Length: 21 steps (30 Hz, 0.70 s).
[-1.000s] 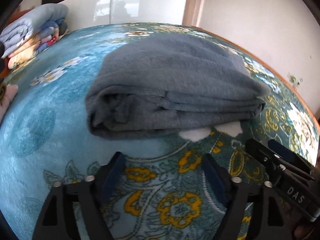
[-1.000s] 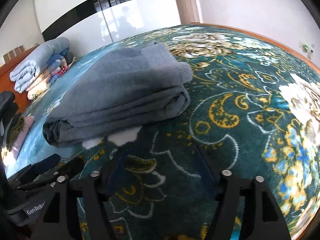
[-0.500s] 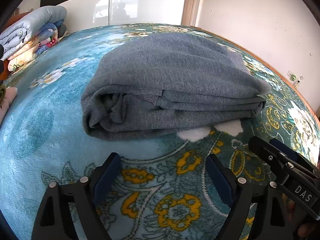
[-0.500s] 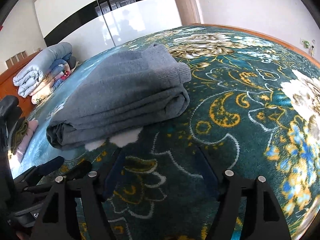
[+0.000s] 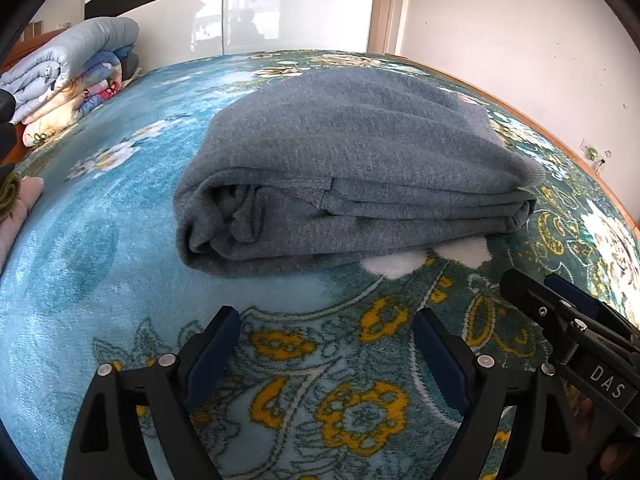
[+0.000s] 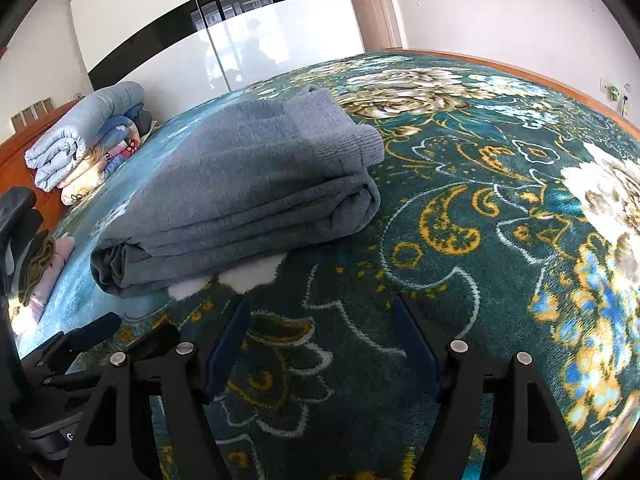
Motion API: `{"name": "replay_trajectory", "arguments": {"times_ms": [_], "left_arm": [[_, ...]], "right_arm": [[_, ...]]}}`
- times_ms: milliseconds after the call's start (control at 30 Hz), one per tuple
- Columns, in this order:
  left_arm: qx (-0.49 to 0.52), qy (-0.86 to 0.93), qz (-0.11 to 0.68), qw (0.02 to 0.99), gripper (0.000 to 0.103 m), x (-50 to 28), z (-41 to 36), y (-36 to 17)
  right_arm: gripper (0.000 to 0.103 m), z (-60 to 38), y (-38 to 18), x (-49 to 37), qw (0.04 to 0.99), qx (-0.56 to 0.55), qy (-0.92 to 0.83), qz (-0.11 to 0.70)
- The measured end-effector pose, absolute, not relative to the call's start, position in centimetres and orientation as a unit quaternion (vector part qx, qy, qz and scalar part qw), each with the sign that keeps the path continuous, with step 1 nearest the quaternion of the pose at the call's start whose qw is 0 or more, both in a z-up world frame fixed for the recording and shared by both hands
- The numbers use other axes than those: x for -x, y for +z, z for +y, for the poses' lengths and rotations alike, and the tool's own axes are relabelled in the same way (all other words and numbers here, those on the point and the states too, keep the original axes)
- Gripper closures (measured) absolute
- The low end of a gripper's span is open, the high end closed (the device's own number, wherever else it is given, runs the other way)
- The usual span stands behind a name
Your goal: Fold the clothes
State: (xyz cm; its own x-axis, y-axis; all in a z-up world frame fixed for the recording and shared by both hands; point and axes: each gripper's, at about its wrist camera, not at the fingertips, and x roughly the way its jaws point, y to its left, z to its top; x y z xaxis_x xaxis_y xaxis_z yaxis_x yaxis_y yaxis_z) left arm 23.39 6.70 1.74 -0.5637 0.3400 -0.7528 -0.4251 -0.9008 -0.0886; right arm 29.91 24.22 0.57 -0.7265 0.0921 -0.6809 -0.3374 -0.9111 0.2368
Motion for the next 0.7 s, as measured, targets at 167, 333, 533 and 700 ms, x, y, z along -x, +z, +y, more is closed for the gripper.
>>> {"name": "replay_trajectory", "arguments": {"times_ms": [167,333,533,700], "left_arm": [[0.416,0.88,0.054,0.221,0.009,-23.32,6.89,1.67],[0.418,0.878,0.059,0.227,0.005,-23.26,7.11,1.57],[0.418,0.878,0.057,0.225,0.005,-23.43,7.29,1.6],[0.42,0.876,0.055,0.23,0.004,-23.35,7.21,1.61]], "right_arm": [[0.028,24.36,0.56,-30.0,0.113,0.347,0.913,0.181],[0.023,24.36,0.61,-30.02,0.106,0.347,0.914,0.18],[0.023,24.31,0.63,-30.08,0.105,0.347,0.914,0.18],[0.022,24.42,0.61,-30.11,0.102,0.345,0.915,0.183]]}}
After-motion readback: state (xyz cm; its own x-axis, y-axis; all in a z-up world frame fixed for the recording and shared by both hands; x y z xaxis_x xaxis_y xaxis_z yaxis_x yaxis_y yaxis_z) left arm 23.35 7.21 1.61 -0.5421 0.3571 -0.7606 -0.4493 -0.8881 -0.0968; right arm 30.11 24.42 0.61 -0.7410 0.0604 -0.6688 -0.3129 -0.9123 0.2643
